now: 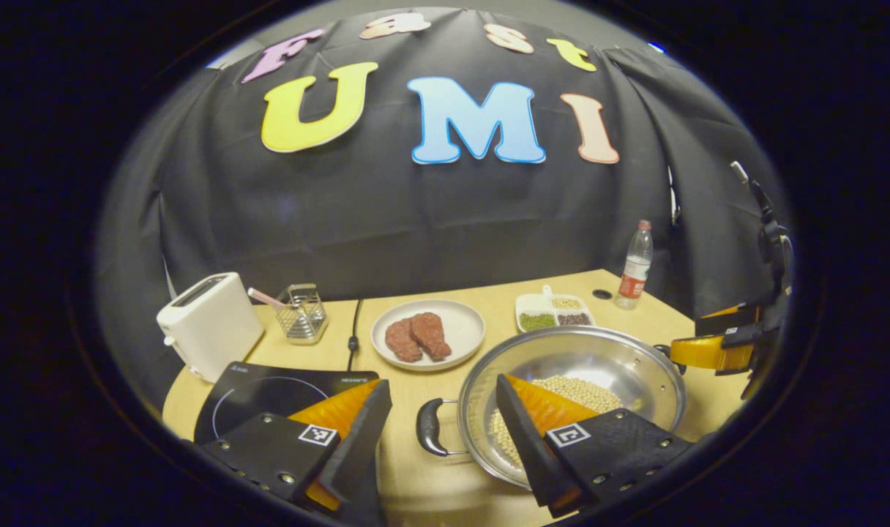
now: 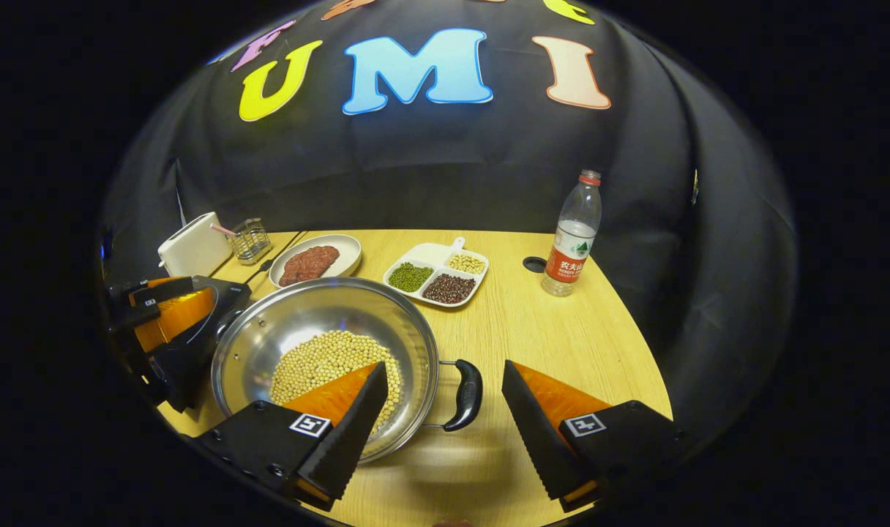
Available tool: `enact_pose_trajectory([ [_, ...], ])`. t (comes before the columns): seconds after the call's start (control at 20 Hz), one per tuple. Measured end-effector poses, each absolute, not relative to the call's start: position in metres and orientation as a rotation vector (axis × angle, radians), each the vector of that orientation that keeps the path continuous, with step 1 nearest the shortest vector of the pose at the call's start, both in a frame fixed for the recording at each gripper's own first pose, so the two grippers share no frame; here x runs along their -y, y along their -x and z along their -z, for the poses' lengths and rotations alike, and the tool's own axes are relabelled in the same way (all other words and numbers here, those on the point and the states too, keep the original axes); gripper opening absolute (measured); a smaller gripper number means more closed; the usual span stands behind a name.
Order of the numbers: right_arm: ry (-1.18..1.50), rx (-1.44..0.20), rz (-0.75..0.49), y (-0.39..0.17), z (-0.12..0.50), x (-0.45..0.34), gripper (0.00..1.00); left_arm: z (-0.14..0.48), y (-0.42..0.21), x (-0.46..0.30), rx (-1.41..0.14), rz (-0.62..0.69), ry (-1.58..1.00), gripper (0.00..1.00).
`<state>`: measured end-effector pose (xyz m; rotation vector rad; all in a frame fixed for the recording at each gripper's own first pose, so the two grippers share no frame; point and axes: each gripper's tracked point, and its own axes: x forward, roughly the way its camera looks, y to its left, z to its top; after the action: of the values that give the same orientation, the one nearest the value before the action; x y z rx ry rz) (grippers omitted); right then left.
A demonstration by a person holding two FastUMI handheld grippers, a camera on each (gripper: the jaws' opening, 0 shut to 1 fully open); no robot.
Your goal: First push the handle of the pot to place it horizontally, then grasp the pot with both hands and set it on the induction cooktop.
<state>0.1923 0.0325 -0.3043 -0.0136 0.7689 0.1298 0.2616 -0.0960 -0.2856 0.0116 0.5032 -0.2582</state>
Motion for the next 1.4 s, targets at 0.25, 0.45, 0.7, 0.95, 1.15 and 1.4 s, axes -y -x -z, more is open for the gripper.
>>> enact_pose_trajectory([
  [0.25,-0.009,-0.816,-0.130,-0.199,0.323,-0.034,0.97,0.323,-0.268,0.103,-0.592,0.266,-0.011,0.86],
  [0.45,-0.012,-0.846,-0.123,-0.203,0.338,-0.035,0.97,0.349,-0.269,0.099,-0.661,0.250,-0.011,0.88],
  [0.7,-0.018,-0.882,-0.105,-0.206,0.354,-0.035,1.00,0.364,-0.271,0.098,-0.708,0.245,-0.029,0.86],
  [0.95,-0.011,-0.916,-0.087,-0.205,0.363,-0.032,0.99,0.372,-0.268,0.097,-0.739,0.238,-0.035,0.88],
  [1.15,-0.043,-0.942,-0.094,-0.201,0.367,-0.034,0.72,0.374,-0.267,0.094,-0.753,0.223,-0.029,0.79],
  [1.4,-0.084,-0.958,-0.079,-0.201,0.369,-0.035,0.58,0.376,-0.268,0.096,-0.769,0.221,-0.019,0.64],
])
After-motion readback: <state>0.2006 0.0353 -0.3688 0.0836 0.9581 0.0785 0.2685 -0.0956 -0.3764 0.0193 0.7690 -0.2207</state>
